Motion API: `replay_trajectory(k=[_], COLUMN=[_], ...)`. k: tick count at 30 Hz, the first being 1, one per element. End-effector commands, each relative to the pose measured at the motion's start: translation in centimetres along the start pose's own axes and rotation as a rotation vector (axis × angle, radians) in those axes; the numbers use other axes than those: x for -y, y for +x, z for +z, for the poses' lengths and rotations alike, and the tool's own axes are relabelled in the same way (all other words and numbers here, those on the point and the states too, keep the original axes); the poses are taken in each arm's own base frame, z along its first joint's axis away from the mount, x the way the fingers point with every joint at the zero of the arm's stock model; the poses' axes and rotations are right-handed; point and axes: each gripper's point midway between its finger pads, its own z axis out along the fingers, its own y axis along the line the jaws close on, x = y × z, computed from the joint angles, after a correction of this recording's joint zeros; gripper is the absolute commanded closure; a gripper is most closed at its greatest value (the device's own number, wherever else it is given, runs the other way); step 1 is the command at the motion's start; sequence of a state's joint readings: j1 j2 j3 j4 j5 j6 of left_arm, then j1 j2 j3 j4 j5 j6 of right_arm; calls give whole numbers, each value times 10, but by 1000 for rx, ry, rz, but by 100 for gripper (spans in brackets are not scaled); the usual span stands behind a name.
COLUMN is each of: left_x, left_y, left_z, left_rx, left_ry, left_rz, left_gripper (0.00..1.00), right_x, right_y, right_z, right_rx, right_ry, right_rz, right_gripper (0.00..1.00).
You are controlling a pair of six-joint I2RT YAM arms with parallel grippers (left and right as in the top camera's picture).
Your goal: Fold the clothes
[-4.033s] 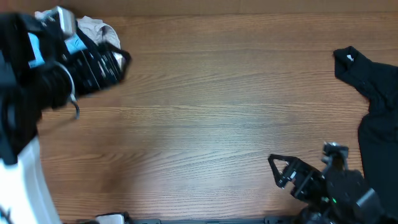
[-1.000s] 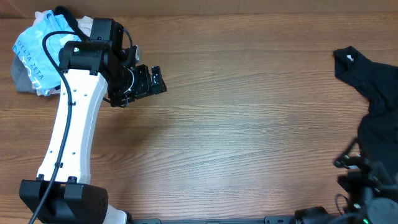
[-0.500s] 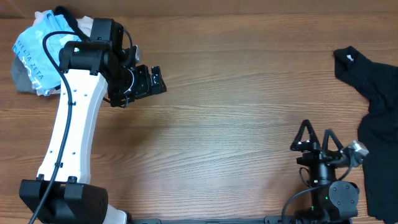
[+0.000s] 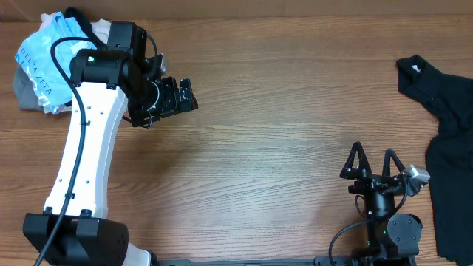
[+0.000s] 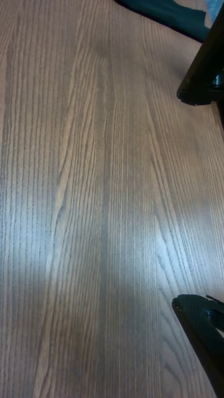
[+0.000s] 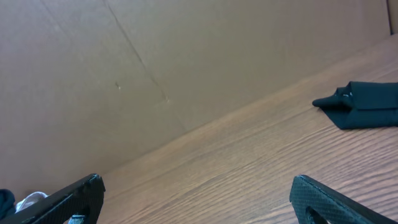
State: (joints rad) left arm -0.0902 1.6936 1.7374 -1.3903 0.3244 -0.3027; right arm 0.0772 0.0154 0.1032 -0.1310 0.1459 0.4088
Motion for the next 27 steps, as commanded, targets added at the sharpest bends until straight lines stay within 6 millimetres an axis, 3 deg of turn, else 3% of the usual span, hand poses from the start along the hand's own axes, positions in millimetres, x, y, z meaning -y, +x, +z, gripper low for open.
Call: replay_trajectory(k=[1, 6, 13, 16, 27], left_x=[-1, -1, -1, -1, -1], left_y=[1, 1, 1, 1, 1], left_z=[4, 4, 4, 4, 4], left_rx=[-11, -11, -11, -11, -11], left_ry=[-7, -7, -7, -7, -7], left_rz=[22, 22, 22, 22, 22], left_gripper=[0, 0, 0, 0, 0], right_x=[5, 7, -6, 8, 10], right_y=[10, 13, 26, 32, 31], right_z=[2, 6, 4, 5, 6], right_rx=[-4, 30, -34, -61, -57], right_ry=[-4, -23, -140, -68, -55], right_rz=[-18, -29, -288, -274, -276], right_gripper=[0, 0, 0, 0, 0])
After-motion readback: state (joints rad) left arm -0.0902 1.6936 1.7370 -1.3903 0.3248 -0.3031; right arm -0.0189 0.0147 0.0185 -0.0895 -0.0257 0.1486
